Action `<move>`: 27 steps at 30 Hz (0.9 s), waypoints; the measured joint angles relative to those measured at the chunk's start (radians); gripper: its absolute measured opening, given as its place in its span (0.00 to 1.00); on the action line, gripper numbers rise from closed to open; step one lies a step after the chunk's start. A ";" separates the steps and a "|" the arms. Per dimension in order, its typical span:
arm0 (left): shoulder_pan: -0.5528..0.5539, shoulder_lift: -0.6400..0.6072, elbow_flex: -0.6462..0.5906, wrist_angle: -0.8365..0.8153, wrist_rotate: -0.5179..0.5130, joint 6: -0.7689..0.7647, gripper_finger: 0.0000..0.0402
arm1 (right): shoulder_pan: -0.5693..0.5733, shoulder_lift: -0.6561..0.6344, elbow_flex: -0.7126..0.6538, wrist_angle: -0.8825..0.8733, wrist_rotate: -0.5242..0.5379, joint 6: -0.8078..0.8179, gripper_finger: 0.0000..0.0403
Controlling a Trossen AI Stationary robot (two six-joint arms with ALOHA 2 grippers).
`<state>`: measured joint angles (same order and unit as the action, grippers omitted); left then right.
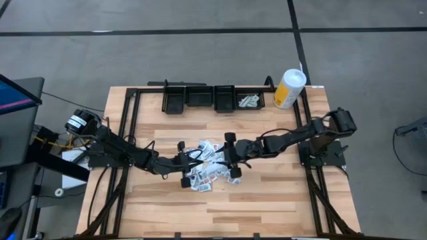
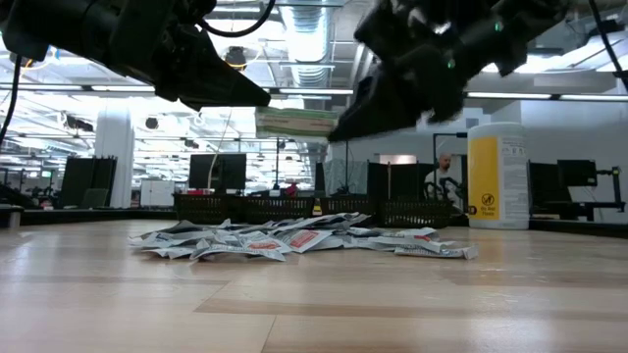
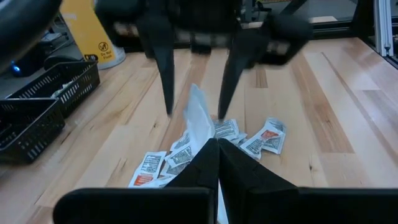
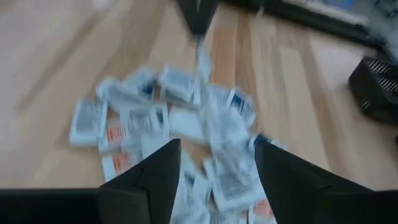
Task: Pick & Place First Aid Supplies
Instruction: Put the green bandage pack into the right black bin
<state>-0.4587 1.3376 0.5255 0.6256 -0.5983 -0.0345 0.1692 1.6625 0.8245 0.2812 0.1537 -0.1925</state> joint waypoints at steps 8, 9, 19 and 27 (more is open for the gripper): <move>0.000 0.000 0.000 0.003 0.000 0.000 0.02 | 0.000 0.038 0.003 0.076 0.002 -0.002 0.42; 0.000 0.000 0.000 0.003 0.000 0.000 0.02 | 0.000 0.036 0.001 0.075 0.002 -0.002 0.41; 0.000 0.000 0.000 0.003 0.000 0.000 0.02 | 0.002 0.039 0.003 0.092 0.003 -0.027 0.15; 0.000 0.000 0.000 0.004 0.000 0.000 0.02 | -0.006 0.039 0.003 0.093 0.001 -0.054 0.01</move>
<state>-0.4583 1.3380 0.5255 0.6292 -0.5983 -0.0341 0.1635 1.7012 0.8272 0.3745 0.1548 -0.2462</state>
